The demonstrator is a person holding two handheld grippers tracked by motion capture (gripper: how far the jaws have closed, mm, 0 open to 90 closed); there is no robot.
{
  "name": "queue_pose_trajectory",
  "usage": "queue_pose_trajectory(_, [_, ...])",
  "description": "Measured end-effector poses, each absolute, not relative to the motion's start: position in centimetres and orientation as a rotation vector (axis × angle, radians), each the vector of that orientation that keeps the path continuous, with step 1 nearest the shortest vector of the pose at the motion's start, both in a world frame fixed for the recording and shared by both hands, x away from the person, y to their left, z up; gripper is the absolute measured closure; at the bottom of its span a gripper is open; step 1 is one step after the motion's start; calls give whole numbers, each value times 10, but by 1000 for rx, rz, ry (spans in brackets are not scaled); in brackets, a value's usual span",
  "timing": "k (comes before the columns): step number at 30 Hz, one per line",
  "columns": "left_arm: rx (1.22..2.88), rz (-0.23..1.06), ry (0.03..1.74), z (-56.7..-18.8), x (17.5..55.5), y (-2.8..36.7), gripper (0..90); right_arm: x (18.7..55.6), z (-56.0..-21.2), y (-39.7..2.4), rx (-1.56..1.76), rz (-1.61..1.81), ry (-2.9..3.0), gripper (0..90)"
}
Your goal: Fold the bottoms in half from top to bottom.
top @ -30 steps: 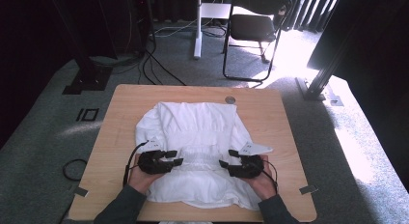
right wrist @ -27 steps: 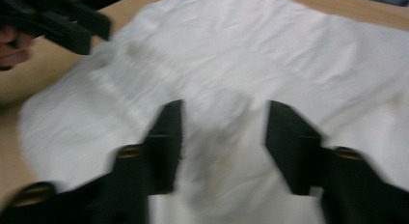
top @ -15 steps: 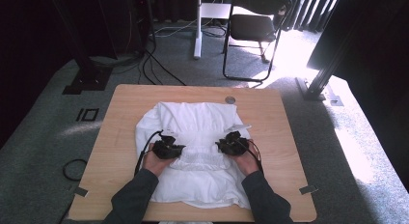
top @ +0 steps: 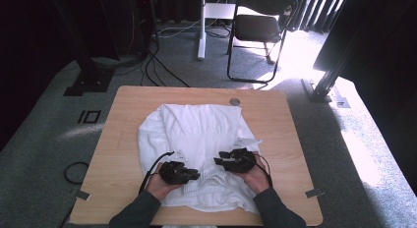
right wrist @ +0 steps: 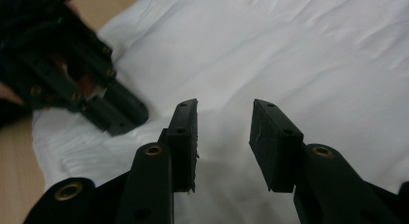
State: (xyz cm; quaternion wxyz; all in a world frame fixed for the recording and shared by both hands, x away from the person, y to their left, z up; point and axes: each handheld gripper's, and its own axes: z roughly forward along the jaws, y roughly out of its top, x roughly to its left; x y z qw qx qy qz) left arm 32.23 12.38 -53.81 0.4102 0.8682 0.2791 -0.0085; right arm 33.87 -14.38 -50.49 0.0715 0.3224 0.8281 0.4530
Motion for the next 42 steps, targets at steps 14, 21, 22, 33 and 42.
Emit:
queue_pose_trajectory(14, [2121,100,759,-512,320,158,666,306,-540,-139,870,1151,2630,606])
queue_pose_trajectory(21, [2069,340,907,-491,367,181,601,344,-513,-154,993,1166,2419,531])
queue_pose_trajectory(22, [2061,358,952,-491,386,183,601,365,-508,-156,1058,1145,2362,509])
queue_pose_trajectory(33, [2117,333,1074,-534,428,169,589,434,-539,-145,1196,1019,2344,481])
queue_pose_trajectory(42, [2089,294,1071,-545,402,175,590,412,-552,-154,1201,1046,2337,477])
